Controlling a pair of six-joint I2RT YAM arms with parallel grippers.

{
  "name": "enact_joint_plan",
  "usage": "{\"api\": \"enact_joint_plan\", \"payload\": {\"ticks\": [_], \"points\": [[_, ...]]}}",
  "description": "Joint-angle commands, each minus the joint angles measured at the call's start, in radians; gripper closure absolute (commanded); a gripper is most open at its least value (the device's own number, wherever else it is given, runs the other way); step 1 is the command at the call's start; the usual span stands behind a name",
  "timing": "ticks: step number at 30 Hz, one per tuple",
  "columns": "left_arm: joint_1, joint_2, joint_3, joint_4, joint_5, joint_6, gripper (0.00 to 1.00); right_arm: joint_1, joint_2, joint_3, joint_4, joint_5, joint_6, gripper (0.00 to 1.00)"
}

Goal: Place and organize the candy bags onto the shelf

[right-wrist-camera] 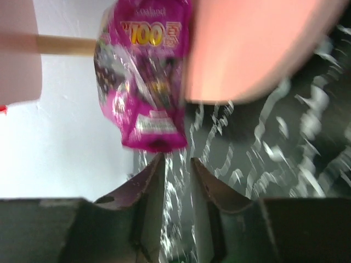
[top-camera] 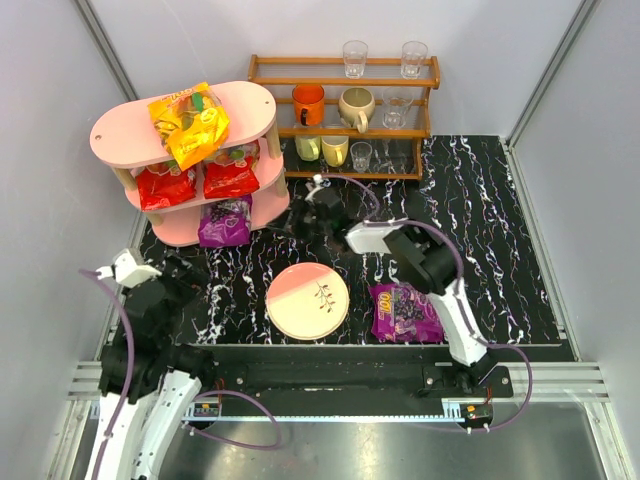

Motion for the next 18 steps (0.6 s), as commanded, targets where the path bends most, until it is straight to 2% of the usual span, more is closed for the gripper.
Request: {"api": "enact_joint_plan", "payload": {"ticks": [1, 5, 9, 12, 15, 18], "points": [[-0.005, 0.057, -0.11, 0.226, 0.045, -0.053, 0.01, -0.079, -0.298, -0.23, 0.11, -0.018, -0.097, 0.64], [-0.003, 0.034, -0.255, 0.407, 0.023, -0.044, 0.01, -0.116, -0.546, -0.448, 0.075, -0.012, -0.181, 0.61], [-0.001, 0.014, -0.381, 0.639, -0.012, 0.002, 0.01, -0.134, -0.711, -0.538, -0.02, -0.003, -0.29, 0.57], [-0.001, 0.036, -0.452, 0.896, -0.03, 0.082, 0.01, -0.145, -0.8, -0.594, -0.052, -0.004, -0.316, 0.53], [0.005, 0.134, -0.474, 1.003, -0.084, 0.181, 0.02, -0.165, -0.844, -0.637, -0.055, -0.021, -0.315, 0.51], [0.066, 0.266, -0.454, 1.065, -0.057, 0.237, 0.01, -0.183, -0.858, -0.663, -0.052, -0.049, -0.306, 0.51]]}}
